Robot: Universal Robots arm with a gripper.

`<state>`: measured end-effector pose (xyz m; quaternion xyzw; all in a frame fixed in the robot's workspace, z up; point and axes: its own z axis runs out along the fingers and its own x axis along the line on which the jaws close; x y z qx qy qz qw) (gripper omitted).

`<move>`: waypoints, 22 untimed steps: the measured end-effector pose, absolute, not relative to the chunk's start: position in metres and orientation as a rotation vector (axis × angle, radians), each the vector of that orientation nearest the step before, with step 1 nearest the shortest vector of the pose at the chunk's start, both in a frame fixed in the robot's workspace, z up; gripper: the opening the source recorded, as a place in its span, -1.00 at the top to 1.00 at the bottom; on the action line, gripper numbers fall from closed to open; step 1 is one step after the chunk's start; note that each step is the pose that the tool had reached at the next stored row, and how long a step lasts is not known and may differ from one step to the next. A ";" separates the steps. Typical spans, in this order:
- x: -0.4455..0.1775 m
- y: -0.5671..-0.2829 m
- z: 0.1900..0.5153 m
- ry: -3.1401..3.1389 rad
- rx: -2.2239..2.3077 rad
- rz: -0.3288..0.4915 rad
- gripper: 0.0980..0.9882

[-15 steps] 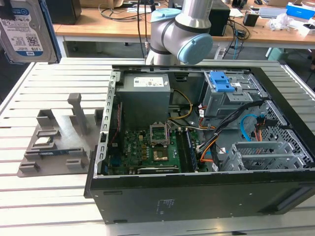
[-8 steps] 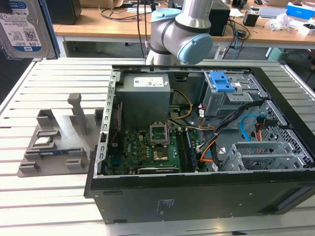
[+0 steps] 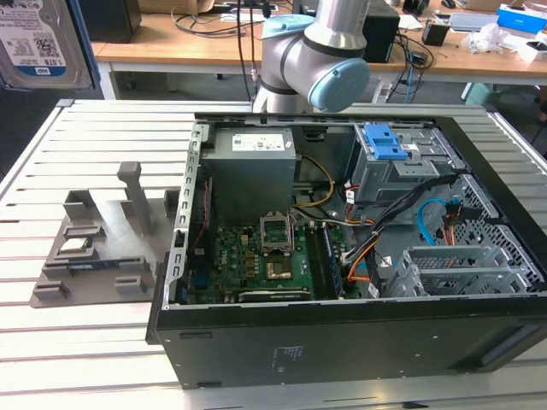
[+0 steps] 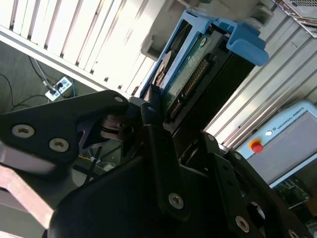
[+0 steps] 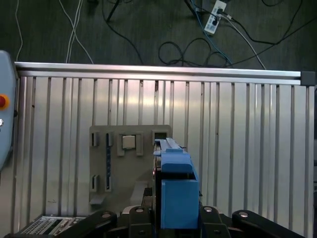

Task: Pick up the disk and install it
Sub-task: 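Pick up the disk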

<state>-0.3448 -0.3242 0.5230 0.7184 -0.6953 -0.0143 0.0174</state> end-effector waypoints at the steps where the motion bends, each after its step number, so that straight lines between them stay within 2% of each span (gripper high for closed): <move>1: -0.345 -0.324 0.525 -2.160 2.232 -0.044 0.41; 13: -0.345 -0.324 0.554 -2.160 2.232 -0.044 0.41; 22: -0.319 -0.324 0.554 -2.160 2.232 -0.044 0.41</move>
